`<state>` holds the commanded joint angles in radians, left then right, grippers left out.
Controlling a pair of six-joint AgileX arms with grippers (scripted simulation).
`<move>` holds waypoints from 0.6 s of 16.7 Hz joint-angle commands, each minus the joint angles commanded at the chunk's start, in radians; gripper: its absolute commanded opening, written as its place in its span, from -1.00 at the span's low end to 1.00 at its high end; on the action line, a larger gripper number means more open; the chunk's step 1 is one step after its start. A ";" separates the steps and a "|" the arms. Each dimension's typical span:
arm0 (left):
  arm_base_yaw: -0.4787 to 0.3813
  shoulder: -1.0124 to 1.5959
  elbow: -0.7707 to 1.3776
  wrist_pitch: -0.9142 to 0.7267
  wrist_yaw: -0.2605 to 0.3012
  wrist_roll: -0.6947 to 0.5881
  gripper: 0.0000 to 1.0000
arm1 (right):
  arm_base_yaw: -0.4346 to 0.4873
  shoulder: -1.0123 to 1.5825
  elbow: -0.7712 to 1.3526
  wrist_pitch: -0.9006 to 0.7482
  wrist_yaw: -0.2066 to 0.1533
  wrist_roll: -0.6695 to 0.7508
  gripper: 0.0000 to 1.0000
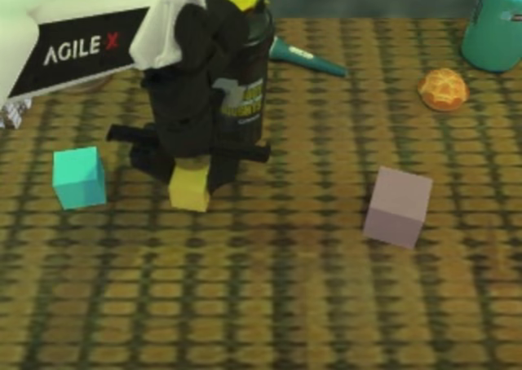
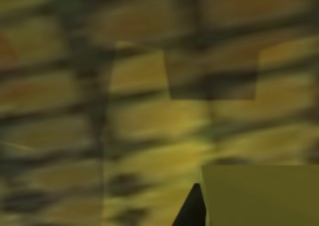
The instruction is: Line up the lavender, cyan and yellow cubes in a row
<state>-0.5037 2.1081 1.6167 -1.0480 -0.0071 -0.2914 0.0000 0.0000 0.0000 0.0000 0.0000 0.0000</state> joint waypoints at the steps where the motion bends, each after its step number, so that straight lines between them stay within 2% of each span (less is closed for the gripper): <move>1: -0.006 0.004 -0.002 0.002 0.000 0.002 -1.00 | 0.000 0.000 0.000 0.000 0.000 0.000 1.00; 5: -0.064 0.053 0.070 -0.040 -0.002 -0.070 -1.00 | 0.000 0.000 0.000 0.000 0.000 0.000 1.00; 10: -0.249 0.196 0.350 -0.174 -0.005 -0.365 -1.00 | 0.000 0.000 0.000 0.000 0.000 0.000 1.00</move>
<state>-0.7528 2.3042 1.9667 -1.2219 -0.0123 -0.6559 0.0000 0.0000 0.0000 0.0000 0.0000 0.0000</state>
